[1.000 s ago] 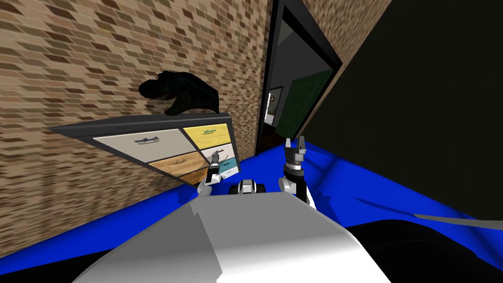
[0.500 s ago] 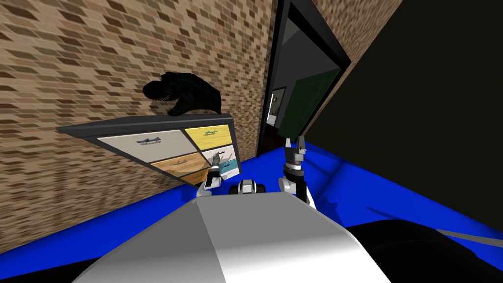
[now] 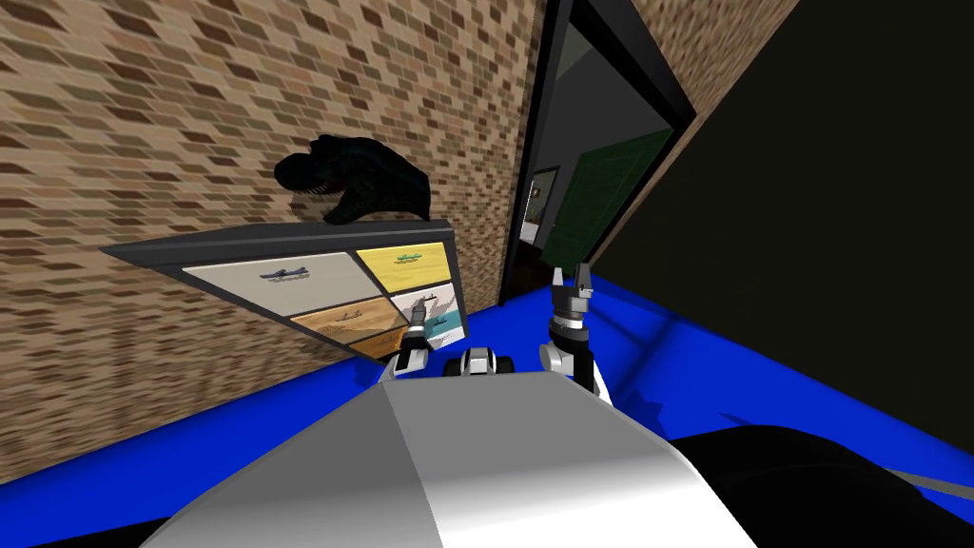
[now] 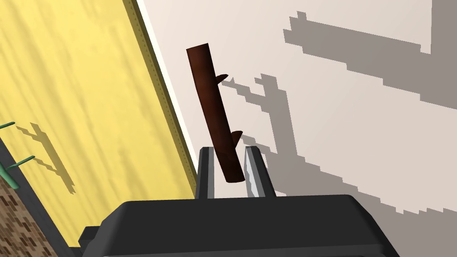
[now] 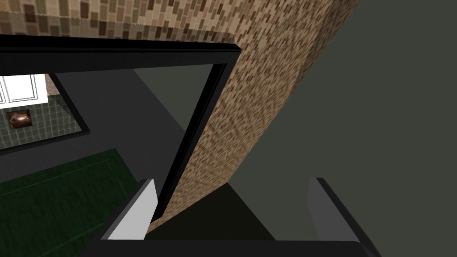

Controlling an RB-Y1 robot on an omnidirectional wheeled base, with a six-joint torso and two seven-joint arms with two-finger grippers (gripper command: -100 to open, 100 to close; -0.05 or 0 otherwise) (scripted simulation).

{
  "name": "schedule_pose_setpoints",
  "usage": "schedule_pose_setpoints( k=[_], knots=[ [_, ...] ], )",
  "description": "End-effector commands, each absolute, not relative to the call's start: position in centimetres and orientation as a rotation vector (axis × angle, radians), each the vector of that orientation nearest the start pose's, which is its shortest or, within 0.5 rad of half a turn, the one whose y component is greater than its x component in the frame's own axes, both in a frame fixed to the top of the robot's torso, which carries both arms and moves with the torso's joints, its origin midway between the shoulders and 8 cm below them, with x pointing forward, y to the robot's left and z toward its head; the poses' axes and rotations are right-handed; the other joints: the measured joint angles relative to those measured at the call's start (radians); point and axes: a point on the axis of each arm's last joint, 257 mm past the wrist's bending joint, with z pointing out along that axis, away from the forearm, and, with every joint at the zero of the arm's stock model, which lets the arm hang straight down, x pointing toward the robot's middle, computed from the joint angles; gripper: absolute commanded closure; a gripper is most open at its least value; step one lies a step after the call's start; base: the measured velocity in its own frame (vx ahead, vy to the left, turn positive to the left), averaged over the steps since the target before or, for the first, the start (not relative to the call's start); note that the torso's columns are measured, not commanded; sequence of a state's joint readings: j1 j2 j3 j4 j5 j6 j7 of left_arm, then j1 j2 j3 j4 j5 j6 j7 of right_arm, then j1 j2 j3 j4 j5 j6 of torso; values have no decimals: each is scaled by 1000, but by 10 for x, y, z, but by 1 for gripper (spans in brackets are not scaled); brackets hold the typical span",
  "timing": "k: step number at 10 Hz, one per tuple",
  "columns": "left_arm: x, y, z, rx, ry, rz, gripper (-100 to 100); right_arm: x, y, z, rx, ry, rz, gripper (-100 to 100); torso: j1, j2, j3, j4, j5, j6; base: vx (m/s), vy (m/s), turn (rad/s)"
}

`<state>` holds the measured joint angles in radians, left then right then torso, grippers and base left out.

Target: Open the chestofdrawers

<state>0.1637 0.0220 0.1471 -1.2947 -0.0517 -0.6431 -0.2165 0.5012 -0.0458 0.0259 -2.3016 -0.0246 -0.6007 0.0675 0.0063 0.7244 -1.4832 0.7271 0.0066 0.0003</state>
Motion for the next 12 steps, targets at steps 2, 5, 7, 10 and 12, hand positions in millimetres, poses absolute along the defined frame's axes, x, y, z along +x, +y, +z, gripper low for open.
schedule_pose_setpoints(
  k=[2,5,7,10,12],
  knots=[
    [436,323,-294,-952,1110,-897,100,322,-265,51,524,563,1309,0,1,4,3,-1,2,1,6,3,-8],
    [429,305,-284,-943,1106,-929,100,322,-265,51,524,563,1309,0,2,2,2,-1,2,-1,20,-1,55],
    [419,310,-287,-950,1110,-914,100,322,-265,51,524,564,1309,0,0,0,0,1,0,0,73,-1,40],
    [403,298,-279,-950,1107,-929,100,322,-265,51,524,564,1309,0,-4,5,3,3,-2,1,77,0,90],
    [420,318,-266,-908,1085,-924,100,322,-265,51,524,563,1309,0,-3,9,6,6,-3,1,-38,-27,-79]
  ],
)
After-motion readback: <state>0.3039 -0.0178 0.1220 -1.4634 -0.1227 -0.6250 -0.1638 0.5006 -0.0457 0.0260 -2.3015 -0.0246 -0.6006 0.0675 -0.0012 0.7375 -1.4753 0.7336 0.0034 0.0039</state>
